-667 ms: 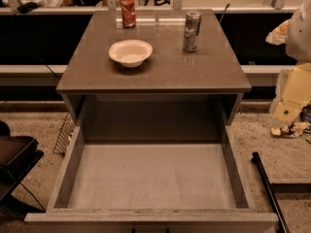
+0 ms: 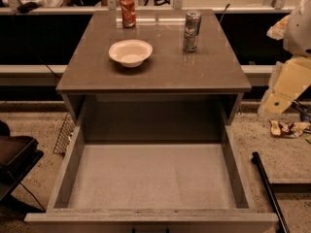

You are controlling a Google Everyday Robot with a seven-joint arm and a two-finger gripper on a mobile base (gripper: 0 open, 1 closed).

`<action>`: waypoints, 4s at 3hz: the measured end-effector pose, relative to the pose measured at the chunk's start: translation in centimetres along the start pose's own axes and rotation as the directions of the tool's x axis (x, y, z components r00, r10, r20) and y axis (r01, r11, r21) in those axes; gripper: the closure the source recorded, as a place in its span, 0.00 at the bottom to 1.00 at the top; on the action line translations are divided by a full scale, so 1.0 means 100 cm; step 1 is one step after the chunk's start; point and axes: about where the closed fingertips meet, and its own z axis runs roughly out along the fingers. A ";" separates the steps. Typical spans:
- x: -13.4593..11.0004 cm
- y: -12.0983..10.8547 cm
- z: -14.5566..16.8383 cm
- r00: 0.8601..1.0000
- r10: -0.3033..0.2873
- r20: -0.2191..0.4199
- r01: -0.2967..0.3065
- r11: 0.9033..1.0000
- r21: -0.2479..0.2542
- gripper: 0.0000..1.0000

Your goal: Place redbull can into top drawer

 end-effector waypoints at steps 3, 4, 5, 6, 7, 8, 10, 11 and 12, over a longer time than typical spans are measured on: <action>0.019 -0.106 0.031 0.782 0.222 0.583 -0.361 0.923 0.133 0.00; 0.018 -0.150 0.024 0.686 0.190 0.702 -0.443 0.874 0.197 0.00; 0.015 -0.158 0.023 0.675 0.182 0.715 -0.459 0.863 0.214 0.00; 0.015 -0.158 0.023 0.675 0.182 0.715 -0.459 0.863 0.214 0.00; -0.003 -0.187 0.048 0.607 0.220 0.764 -0.513 0.842 0.165 0.00; -0.024 -0.232 0.084 0.506 0.262 0.822 -0.584 0.805 0.103 0.00; -0.052 -0.300 0.148 0.355 0.324 0.877 -0.666 0.746 -0.006 0.00; -0.065 -0.313 0.163 0.324 0.336 0.885 -0.666 0.745 -0.039 0.00; -0.097 -0.320 0.184 0.303 0.342 0.890 -0.620 0.779 -0.088 0.00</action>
Offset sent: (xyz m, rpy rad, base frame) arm 0.1401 -0.0783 0.0360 0.6672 -0.5847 -0.2988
